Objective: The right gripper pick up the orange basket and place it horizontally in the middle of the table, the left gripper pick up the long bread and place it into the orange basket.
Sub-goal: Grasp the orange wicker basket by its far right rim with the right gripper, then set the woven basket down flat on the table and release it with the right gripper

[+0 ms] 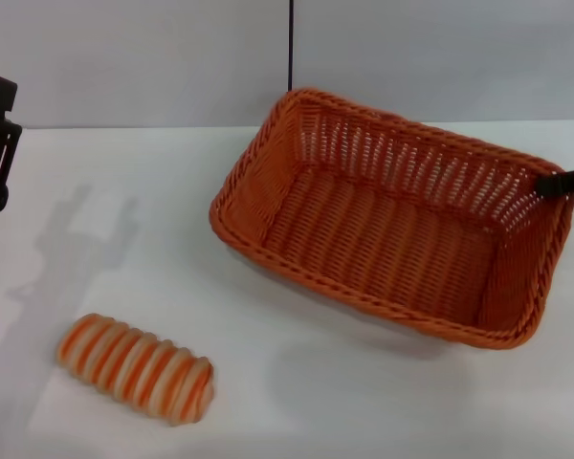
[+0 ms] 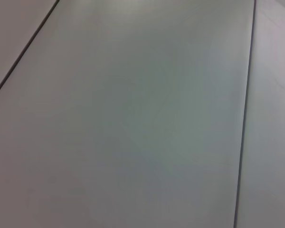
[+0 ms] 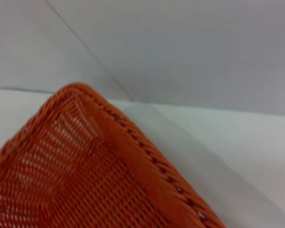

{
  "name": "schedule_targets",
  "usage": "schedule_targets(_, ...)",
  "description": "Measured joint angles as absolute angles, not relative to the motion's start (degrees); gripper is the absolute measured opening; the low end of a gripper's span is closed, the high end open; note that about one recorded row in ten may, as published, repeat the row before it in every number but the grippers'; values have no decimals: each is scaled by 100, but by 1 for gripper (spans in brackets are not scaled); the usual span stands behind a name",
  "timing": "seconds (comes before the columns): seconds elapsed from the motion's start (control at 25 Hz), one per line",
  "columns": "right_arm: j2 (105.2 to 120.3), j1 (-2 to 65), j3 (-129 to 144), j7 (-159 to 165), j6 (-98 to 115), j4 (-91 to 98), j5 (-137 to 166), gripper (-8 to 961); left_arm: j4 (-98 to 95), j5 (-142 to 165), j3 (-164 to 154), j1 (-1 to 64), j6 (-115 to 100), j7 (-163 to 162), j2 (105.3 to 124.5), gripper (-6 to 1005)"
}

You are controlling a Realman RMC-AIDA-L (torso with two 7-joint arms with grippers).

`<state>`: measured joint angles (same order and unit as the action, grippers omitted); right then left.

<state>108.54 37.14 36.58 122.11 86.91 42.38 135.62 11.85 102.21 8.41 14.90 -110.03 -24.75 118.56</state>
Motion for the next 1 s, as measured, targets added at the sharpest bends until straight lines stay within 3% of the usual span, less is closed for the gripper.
schedule_targets(0.28, 10944, 3526, 3603, 11805, 8566, 4275, 12626, 190, 1161, 10222, 848, 1572, -10981, -2486, 11849, 697)
schedule_targets(1.0, 11008, 2907, 3576, 10930, 8889, 4266, 10319, 179, 1127, 10222, 870, 1603, -10975, -2488, 11847, 694)
